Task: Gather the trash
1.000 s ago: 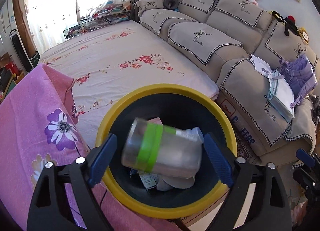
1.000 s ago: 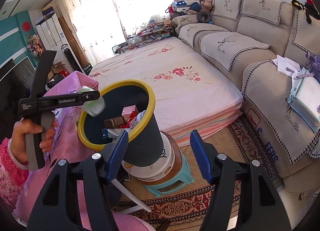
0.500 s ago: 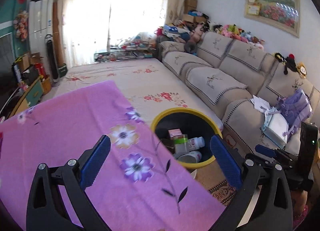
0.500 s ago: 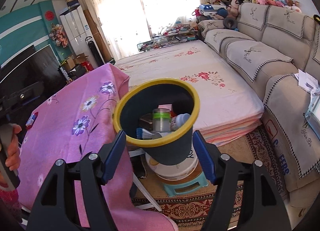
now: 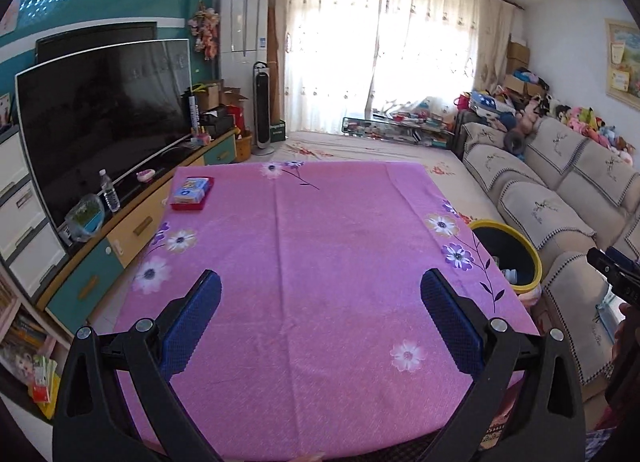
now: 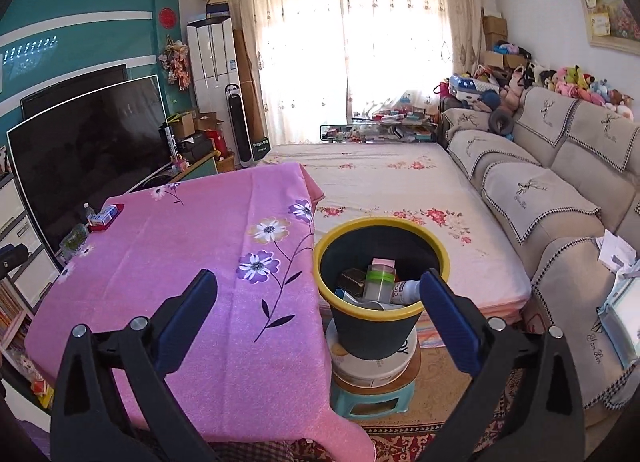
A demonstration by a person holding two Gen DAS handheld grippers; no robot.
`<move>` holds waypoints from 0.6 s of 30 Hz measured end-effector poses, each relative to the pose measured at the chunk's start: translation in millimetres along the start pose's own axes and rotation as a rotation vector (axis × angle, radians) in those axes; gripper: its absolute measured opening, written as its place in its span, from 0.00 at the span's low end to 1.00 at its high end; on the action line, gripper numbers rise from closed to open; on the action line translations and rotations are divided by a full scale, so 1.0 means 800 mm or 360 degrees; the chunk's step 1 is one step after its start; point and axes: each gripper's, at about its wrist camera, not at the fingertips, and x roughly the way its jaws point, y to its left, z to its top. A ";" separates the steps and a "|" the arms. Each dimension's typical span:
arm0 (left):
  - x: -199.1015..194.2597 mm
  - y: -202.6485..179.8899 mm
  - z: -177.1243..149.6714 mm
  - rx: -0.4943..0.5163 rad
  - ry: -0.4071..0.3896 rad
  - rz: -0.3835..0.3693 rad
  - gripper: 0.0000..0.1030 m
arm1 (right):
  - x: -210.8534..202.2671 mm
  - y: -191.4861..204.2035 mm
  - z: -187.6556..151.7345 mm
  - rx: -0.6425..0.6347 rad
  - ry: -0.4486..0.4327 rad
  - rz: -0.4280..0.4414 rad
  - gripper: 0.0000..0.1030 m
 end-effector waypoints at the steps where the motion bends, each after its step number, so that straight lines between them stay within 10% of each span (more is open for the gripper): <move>1: -0.010 0.009 -0.004 -0.0024 -0.0017 0.0019 0.95 | -0.009 0.004 0.001 -0.0009 -0.0023 0.0012 0.93; 18: -0.083 0.017 -0.049 -0.0048 -0.0082 0.0076 0.95 | -0.064 0.043 -0.012 -0.0127 -0.0116 -0.0007 0.94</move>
